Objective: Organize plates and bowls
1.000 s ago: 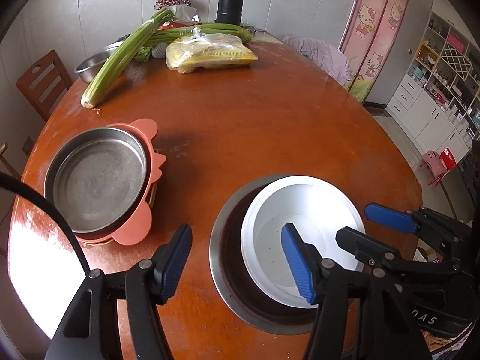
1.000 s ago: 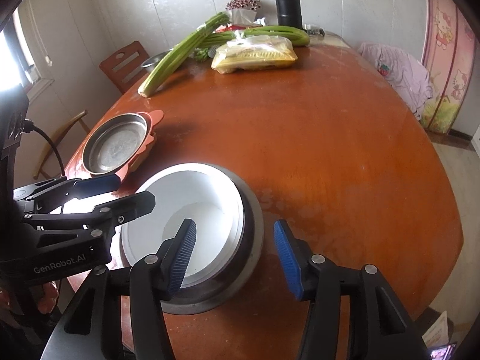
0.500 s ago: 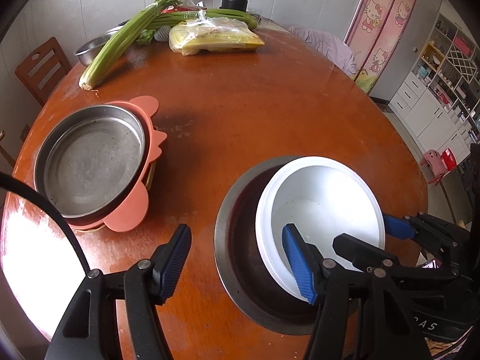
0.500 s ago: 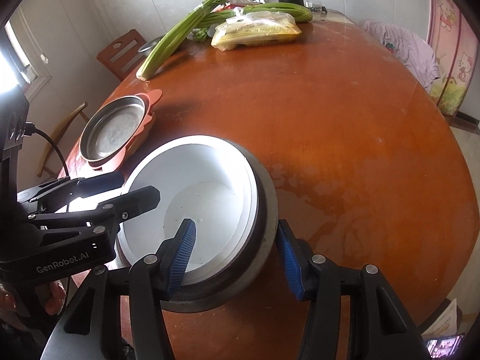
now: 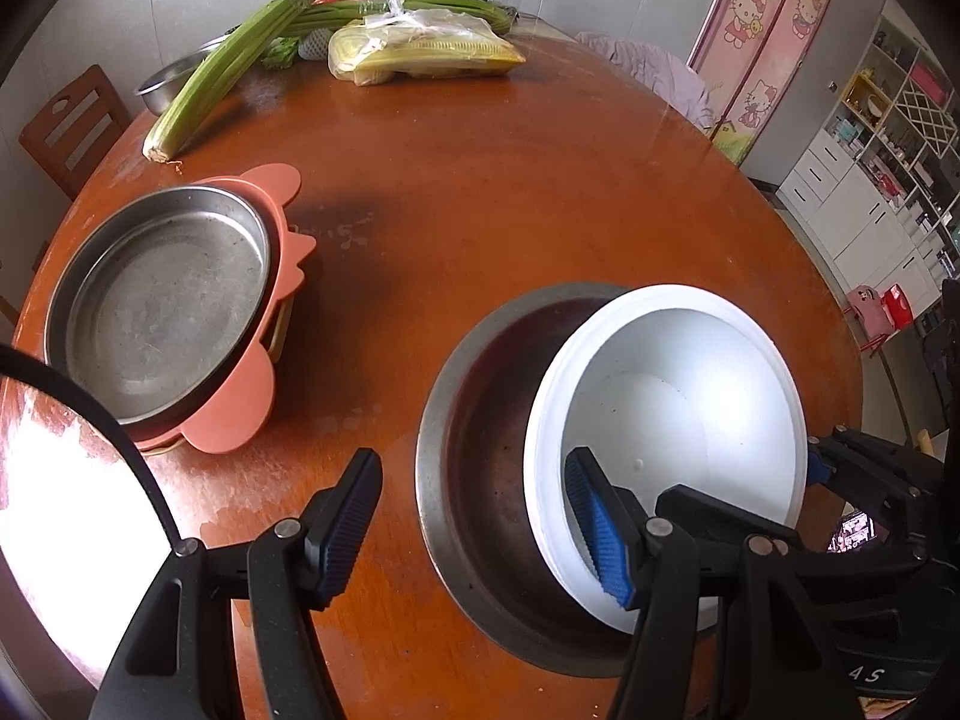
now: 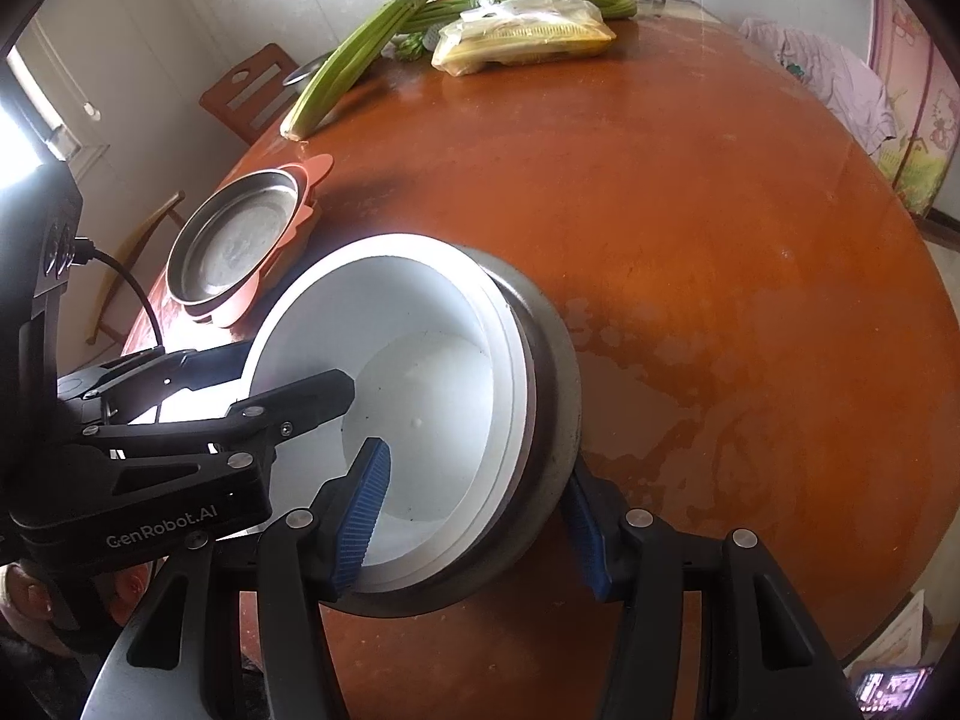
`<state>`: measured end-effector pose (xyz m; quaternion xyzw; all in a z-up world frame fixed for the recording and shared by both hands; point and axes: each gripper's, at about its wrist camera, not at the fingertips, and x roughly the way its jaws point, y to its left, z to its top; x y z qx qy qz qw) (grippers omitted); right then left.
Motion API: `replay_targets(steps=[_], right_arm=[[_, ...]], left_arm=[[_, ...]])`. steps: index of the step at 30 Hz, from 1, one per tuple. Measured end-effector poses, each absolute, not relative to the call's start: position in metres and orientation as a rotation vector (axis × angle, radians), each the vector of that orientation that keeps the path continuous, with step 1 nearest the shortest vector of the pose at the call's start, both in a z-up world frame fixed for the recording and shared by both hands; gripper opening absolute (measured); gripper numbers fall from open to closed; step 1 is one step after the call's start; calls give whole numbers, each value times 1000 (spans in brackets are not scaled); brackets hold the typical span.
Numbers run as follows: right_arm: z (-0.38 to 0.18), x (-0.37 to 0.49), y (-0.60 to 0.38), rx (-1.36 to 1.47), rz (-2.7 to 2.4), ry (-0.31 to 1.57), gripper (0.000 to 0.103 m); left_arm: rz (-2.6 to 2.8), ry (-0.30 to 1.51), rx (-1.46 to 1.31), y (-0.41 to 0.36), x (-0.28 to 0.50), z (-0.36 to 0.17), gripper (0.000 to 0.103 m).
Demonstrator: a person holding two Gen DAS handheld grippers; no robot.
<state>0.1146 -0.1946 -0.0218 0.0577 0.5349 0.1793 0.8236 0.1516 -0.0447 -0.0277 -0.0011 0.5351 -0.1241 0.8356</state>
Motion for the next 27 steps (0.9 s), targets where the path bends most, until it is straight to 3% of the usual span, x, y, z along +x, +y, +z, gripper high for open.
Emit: replay_targets(steps=[3,7,27], right_arm=[[-22,114,-193,118,389,1138,59],[-21,114,-190,117,410,1125,58],[11,124,-161,53,443,1041,54]], left_arm=[[-265,1162,-21,-44,153,-33,63],[-283,1153,-19,-46,151,-32,51],[-225,1082,-11,-20,155,3,49]])
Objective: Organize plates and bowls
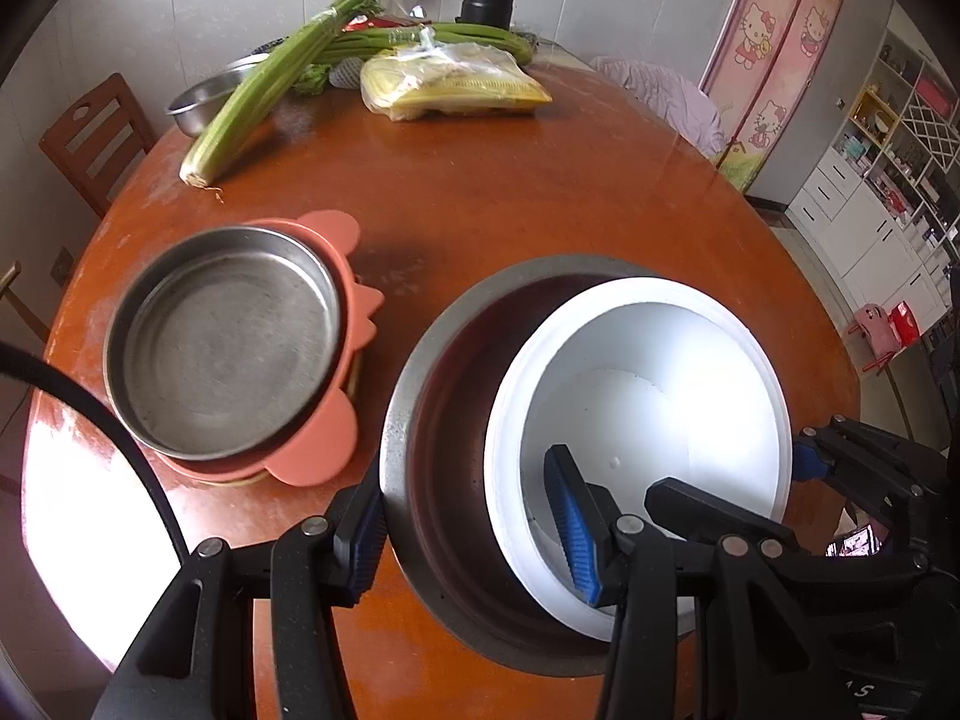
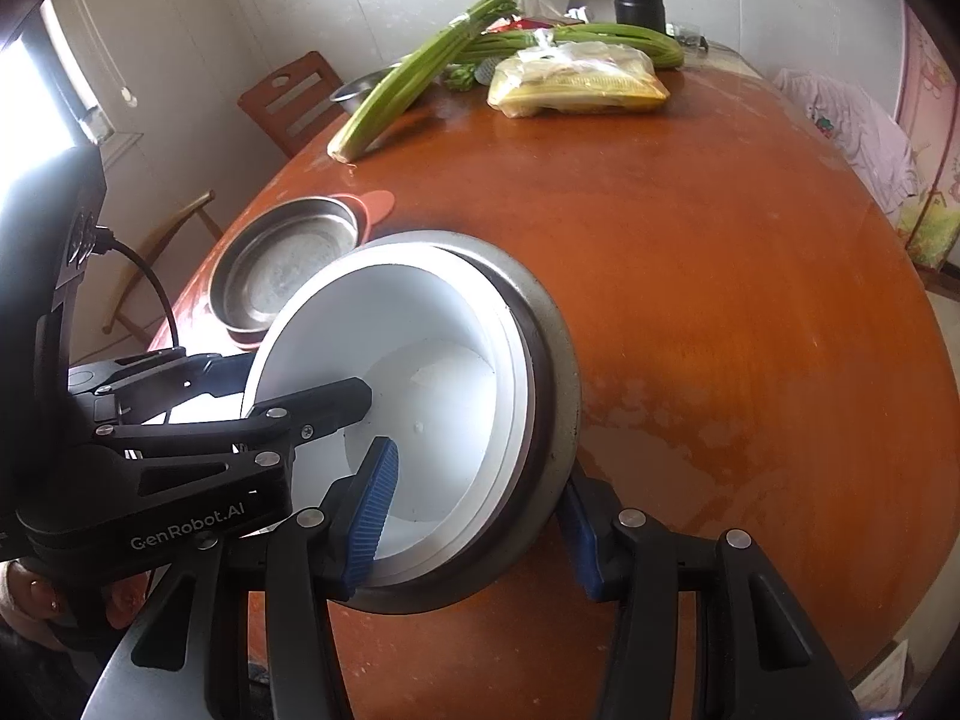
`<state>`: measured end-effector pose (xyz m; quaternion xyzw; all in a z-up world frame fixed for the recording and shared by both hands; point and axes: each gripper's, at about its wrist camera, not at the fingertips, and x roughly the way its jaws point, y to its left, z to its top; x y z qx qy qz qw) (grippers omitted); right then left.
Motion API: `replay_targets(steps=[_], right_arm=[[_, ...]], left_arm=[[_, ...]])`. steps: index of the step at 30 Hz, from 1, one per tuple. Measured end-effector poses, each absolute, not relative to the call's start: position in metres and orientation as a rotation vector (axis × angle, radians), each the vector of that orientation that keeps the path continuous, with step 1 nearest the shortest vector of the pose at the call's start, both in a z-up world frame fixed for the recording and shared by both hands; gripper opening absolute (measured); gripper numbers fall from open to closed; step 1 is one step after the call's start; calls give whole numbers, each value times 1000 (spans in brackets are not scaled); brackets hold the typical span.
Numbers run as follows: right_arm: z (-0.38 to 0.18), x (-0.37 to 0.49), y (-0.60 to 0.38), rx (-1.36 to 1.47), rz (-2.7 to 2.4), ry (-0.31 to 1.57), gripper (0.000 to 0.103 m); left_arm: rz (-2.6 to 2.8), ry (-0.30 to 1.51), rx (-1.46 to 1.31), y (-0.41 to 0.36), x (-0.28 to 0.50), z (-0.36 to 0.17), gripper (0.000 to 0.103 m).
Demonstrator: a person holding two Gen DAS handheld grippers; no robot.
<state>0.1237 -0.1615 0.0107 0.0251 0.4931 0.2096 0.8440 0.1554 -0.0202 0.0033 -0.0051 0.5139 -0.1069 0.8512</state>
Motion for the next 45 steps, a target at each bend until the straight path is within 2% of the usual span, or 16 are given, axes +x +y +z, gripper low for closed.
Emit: replay_targets(steps=[25,45], right_arm=[[47,173,-62,-22,552,973,54],[24,223,-16,-20,616,1031,53]], left_arm=[[-116,985,-86,84,185,45,49],[-42,1020,-123,128,226,24,49]])
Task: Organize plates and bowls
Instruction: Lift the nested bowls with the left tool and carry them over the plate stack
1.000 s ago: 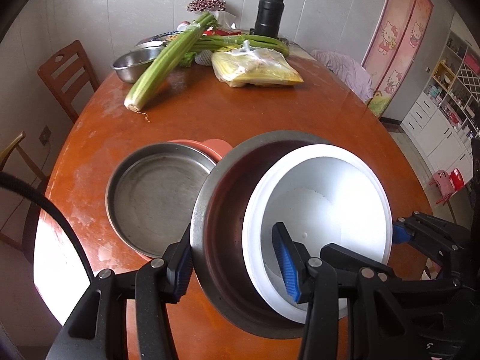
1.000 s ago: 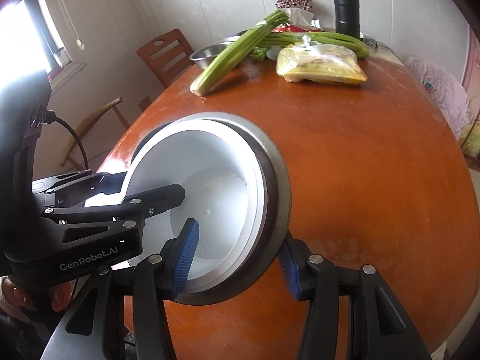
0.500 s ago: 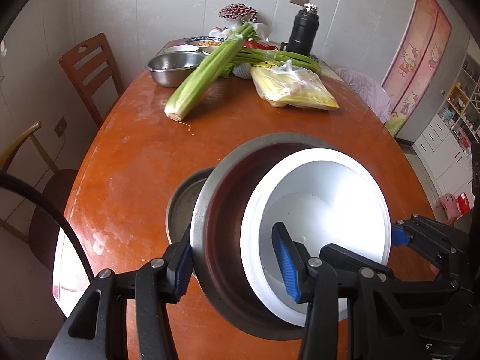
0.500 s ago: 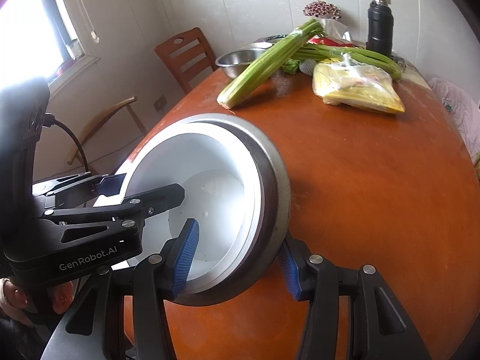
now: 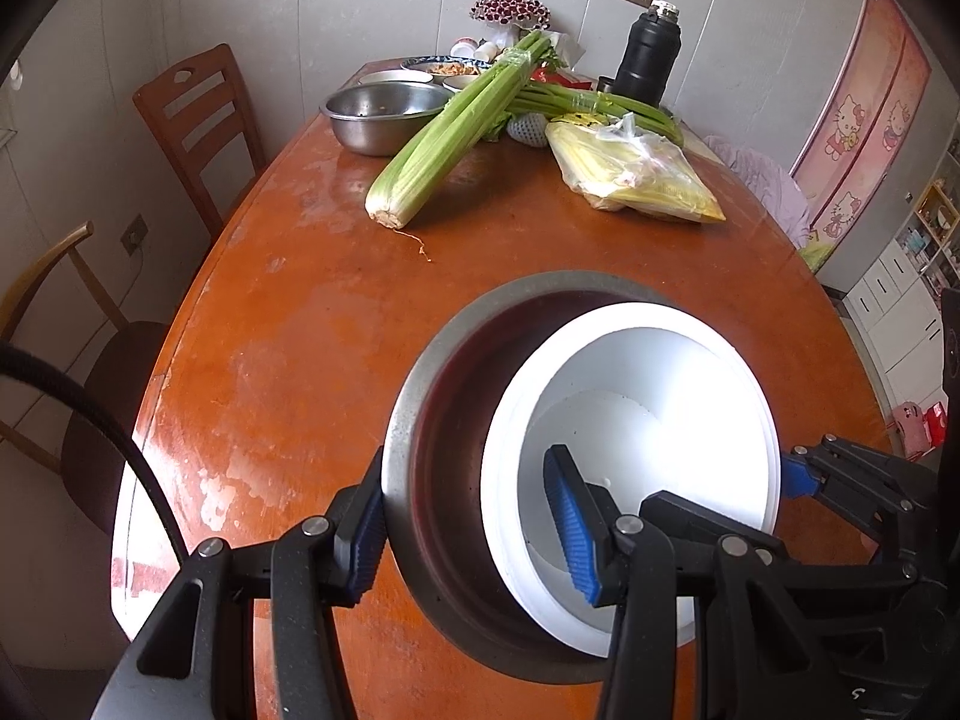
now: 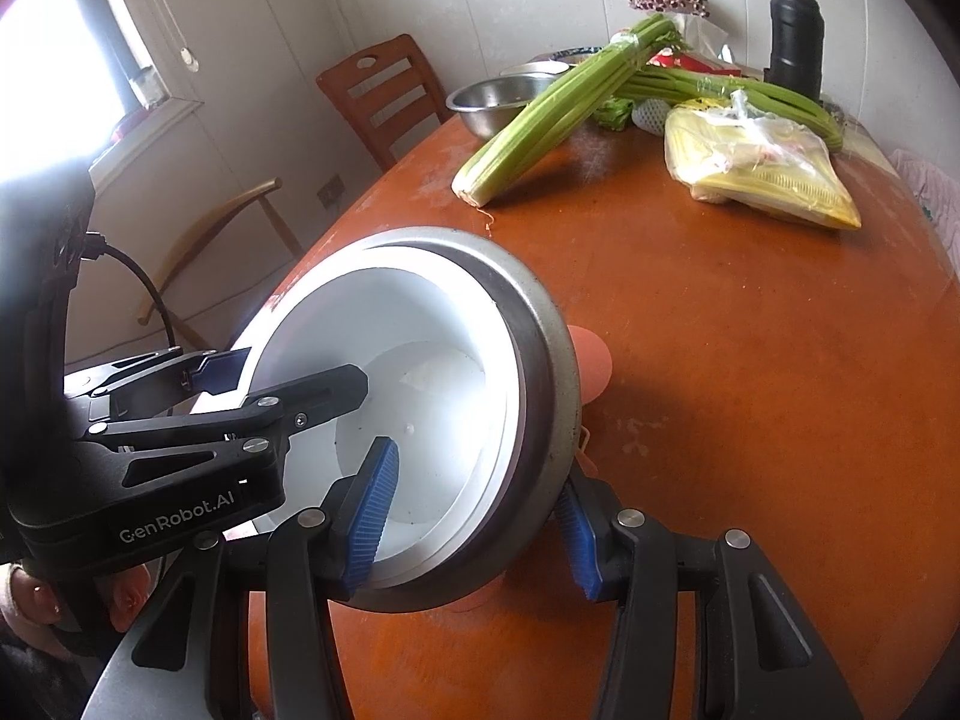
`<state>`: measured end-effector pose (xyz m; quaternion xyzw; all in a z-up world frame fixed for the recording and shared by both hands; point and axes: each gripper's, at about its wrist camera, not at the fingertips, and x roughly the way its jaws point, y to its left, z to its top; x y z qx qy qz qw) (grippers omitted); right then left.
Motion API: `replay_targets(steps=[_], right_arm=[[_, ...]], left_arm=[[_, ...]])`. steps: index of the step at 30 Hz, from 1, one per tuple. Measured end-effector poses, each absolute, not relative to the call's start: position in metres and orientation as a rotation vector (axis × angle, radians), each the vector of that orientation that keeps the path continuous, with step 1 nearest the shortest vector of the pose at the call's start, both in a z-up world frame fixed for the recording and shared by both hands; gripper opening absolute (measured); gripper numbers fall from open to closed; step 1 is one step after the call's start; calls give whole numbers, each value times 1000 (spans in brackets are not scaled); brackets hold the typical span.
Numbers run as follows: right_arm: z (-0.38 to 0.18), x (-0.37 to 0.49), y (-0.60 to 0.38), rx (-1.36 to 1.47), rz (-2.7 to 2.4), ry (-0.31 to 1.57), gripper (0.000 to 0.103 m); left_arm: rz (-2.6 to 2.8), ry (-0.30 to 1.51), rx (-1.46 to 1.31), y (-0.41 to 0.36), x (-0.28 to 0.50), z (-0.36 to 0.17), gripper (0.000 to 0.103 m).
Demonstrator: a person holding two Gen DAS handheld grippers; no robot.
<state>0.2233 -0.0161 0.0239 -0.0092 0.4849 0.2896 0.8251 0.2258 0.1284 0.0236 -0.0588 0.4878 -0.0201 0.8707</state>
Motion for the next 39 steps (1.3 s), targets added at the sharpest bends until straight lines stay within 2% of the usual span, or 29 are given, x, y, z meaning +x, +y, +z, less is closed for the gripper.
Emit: replay_targets(steps=[21,39], right_arm=[[1,237,-14,-2,606,1088,53],[-1,232,-9,-96,544,1039,53]], left_arm=[[-15,1041,-75,124,235,6,48],[-13,998,-61,123,228,10,50]])
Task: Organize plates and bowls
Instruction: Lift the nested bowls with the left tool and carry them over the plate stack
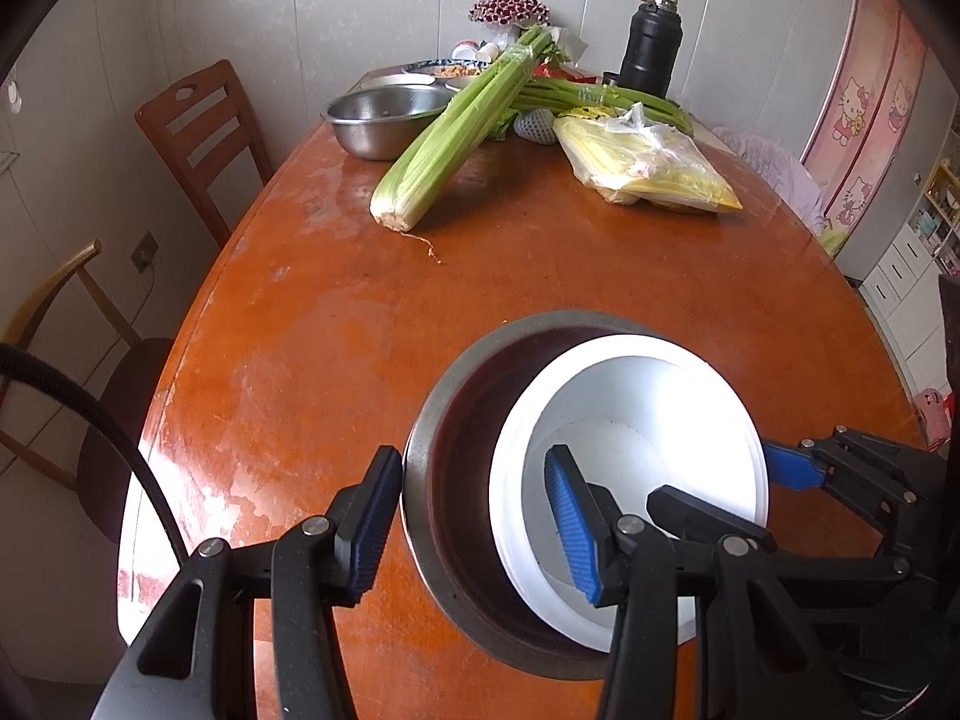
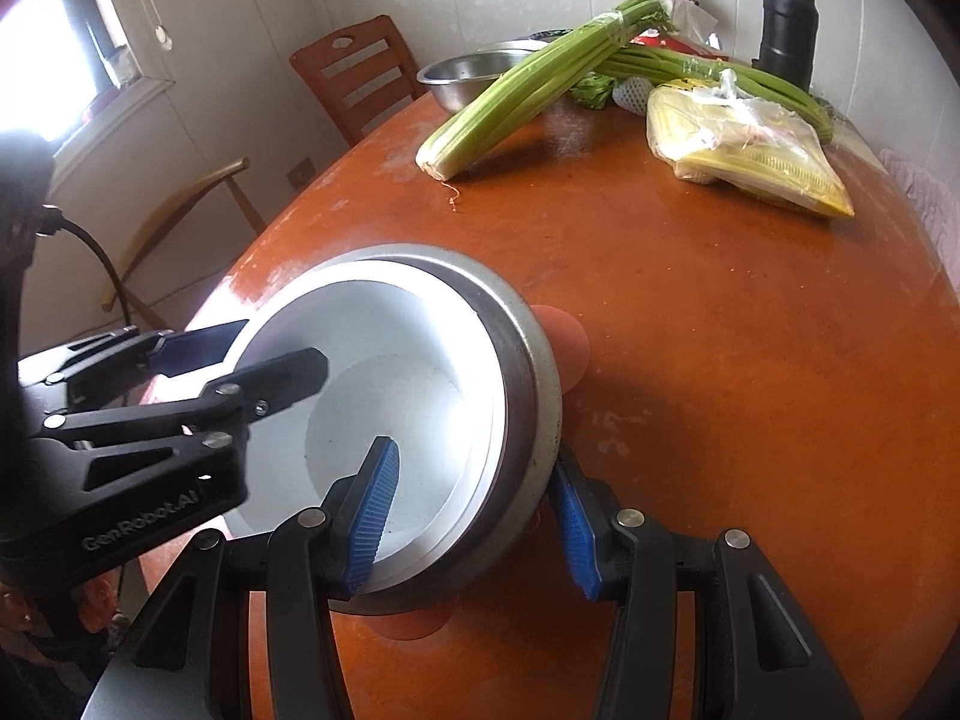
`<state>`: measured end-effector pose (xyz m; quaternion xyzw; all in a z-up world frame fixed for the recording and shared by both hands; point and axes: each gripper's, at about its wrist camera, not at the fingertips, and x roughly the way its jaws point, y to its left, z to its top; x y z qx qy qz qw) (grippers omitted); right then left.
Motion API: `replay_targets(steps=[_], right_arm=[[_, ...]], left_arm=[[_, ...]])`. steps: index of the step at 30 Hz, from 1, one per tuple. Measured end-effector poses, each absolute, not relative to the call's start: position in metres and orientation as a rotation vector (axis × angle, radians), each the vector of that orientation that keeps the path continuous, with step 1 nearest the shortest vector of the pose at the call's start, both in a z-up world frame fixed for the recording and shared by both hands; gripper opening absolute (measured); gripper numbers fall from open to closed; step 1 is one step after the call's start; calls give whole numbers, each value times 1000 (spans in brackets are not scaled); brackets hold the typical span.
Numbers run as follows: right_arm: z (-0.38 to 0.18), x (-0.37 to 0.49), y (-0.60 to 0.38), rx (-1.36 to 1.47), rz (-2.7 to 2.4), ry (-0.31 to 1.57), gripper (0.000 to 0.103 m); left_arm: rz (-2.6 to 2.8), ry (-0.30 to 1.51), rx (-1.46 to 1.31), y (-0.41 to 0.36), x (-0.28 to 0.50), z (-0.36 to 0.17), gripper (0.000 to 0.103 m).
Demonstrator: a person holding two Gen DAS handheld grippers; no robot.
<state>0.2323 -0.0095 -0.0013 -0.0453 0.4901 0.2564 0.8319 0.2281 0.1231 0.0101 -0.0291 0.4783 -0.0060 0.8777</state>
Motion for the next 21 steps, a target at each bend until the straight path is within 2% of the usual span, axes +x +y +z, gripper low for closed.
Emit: replay_targets(steps=[12,21], right_arm=[[-5,234,-6,-144,514,1032,53],[-8,235,-2,-181,496,1031,53]], left_arm=[[0,1001,-52,125,228,9,53],[9,989,-56,129,224,11,60]])
